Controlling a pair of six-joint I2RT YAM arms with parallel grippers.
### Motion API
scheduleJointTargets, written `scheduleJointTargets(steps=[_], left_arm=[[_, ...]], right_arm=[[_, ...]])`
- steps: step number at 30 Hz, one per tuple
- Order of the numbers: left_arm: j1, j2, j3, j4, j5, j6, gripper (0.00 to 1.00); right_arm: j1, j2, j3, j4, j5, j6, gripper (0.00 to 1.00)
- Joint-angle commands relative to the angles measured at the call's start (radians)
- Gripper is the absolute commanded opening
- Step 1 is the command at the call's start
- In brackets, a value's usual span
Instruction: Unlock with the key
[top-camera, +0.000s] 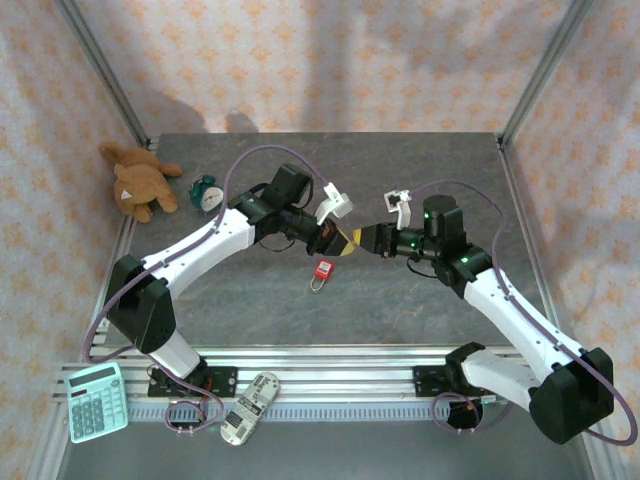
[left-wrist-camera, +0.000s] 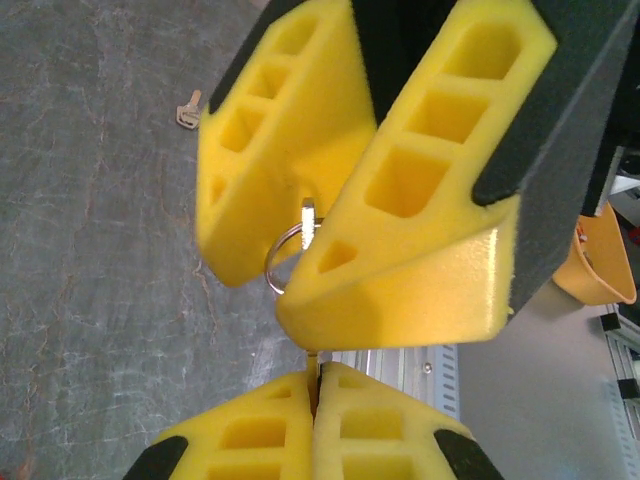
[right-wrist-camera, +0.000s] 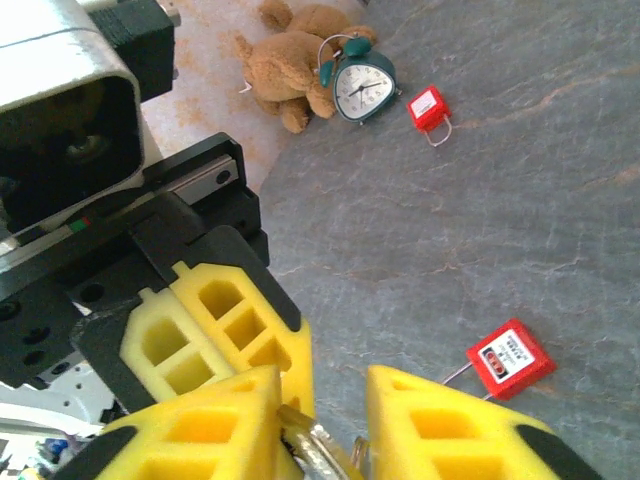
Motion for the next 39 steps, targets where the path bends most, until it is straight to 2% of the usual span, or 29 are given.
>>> scheduleJointTargets(steps=[1, 8, 10, 12, 15, 18, 22, 24, 28, 29, 31, 32, 34, 37, 39], left_arm=[[0.007, 0.000, -0.004, 0.065, 0.051, -0.039, 0.00], [0.007, 0.010, -0.010, 0.092, 0.040, -0.060, 0.01], [0.007, 0.009, -0.012, 0.098, 0.032, -0.067, 0.11], [0.008, 0.008, -0.014, 0.098, 0.019, -0.072, 0.26], [0.009, 0.000, -0.022, 0.087, -0.015, -0.071, 0.43], [0.020, -0.029, -0.039, 0.057, -0.059, -0.055, 0.48], [0.037, -0.121, -0.107, 0.065, -0.203, -0.069, 0.56], [0.036, -0.186, -0.164, 0.107, -0.363, -0.091, 0.60], [0.036, -0.308, -0.297, 0.228, -0.749, -0.136, 0.76], [0.037, -0.330, -0.324, 0.260, -0.822, -0.167, 0.81], [0.037, -0.355, -0.354, 0.297, -0.974, -0.260, 0.99], [0.038, -0.356, -0.358, 0.297, -1.011, -0.271, 0.99], [0.040, -0.331, -0.344, 0.285, -0.983, -0.219, 0.99], [0.038, -0.251, -0.292, 0.233, -0.963, -0.244, 0.99], [0.033, -0.186, -0.246, 0.164, -0.977, -0.278, 0.94]], right_arm=[[-0.004, -0.007, 0.017, 0.015, -0.021, -0.005, 0.22], [-0.004, -0.021, 0.013, 0.017, -0.018, 0.011, 0.13], [-0.003, -0.025, 0.015, 0.009, -0.006, 0.013, 0.11], [-0.004, -0.033, 0.011, 0.005, 0.015, 0.017, 0.10], [-0.003, -0.053, 0.007, -0.005, 0.072, 0.022, 0.09], [-0.004, -0.074, 0.003, -0.016, 0.143, 0.023, 0.08], [-0.004, -0.084, 0.000, -0.033, 0.228, 0.027, 0.08], [-0.004, -0.088, -0.002, -0.042, 0.257, 0.025, 0.08], [-0.003, -0.100, -0.007, -0.069, 0.299, 0.021, 0.08], [-0.003, -0.103, -0.009, -0.078, 0.303, 0.019, 0.08], [-0.003, -0.116, -0.015, -0.097, 0.313, 0.014, 0.07], [-0.004, -0.125, -0.018, -0.103, 0.319, 0.012, 0.07], [-0.003, -0.148, -0.029, -0.125, 0.338, 0.008, 0.07], [-0.004, -0.180, -0.051, -0.147, 0.365, 0.009, 0.07], [-0.003, -0.195, -0.063, -0.160, 0.376, 0.014, 0.07]])
